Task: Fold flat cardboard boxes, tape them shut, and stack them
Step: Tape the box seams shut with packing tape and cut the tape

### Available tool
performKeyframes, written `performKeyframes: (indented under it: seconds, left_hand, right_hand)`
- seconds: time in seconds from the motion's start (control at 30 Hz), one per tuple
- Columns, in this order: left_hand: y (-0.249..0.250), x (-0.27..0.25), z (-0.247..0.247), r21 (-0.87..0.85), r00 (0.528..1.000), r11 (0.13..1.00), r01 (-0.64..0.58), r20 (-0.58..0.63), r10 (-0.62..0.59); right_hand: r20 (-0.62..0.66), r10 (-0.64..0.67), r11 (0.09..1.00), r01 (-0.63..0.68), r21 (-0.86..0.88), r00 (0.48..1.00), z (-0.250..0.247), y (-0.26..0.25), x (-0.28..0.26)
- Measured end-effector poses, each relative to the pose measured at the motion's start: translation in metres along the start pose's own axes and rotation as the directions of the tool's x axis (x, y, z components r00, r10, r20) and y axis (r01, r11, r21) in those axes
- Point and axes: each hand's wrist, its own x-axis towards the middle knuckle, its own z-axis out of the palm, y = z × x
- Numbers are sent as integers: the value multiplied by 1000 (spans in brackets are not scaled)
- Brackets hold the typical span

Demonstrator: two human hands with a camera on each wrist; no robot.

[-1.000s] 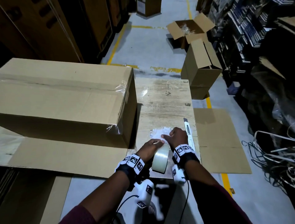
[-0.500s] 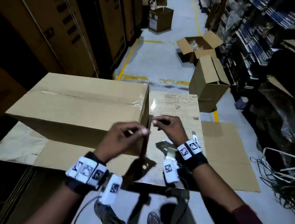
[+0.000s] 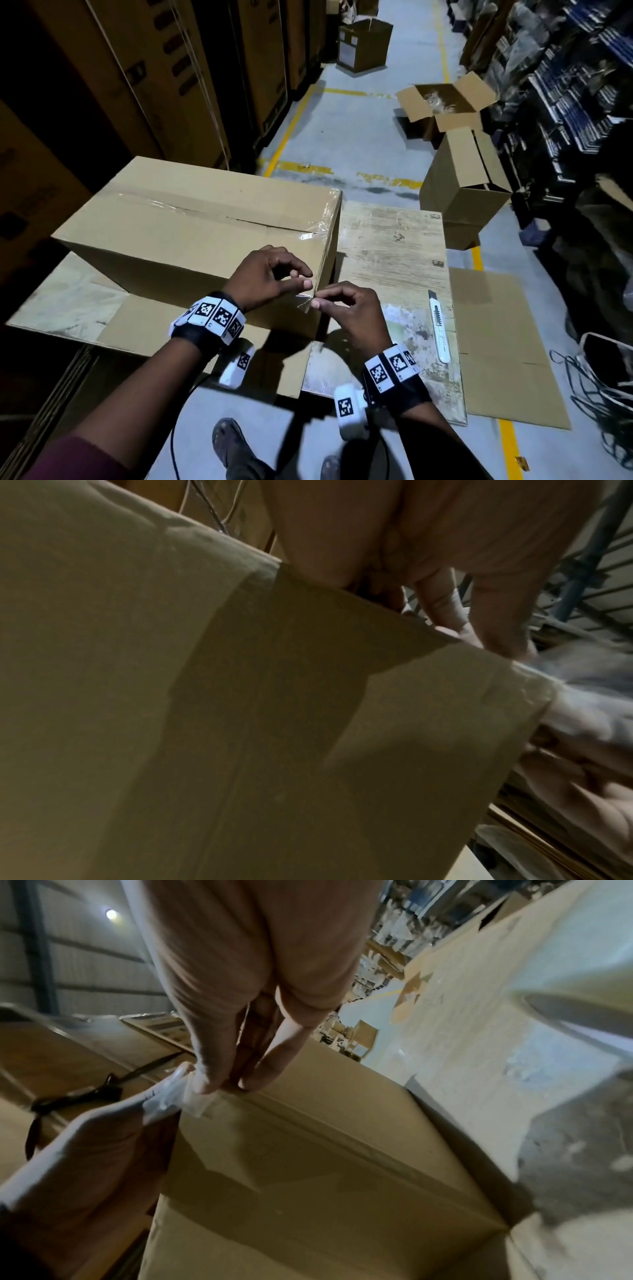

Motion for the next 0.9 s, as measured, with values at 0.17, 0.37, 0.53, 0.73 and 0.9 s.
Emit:
performKeyframes:
  seconds: [0.17,0.37,0.53,0.73,0.9]
  left_hand:
    - [-3,1,0,71,998,996,-59,34,57]
    - [-2,-1,10,350,995,932,-92,2,97]
    - [-8,-6,19,578,985,800,-163,46,168]
    - [-2,-9,16,543,985,825,-155,26,169]
    - [-2,-7,23,572,973,806,-153,-54,223]
  right_hand:
    - [-48,-86,991,81,-109,995,6,6,2]
    - [-12,-149,945,139,-297,989,12,17,7]
    - [194,99,833,25,-552,976,-22,4,45]
    - [-255,-85,878,-49,-476,963,-29,-34,124]
    - [-61,271,850,-268,-453,961,-1,-54,173]
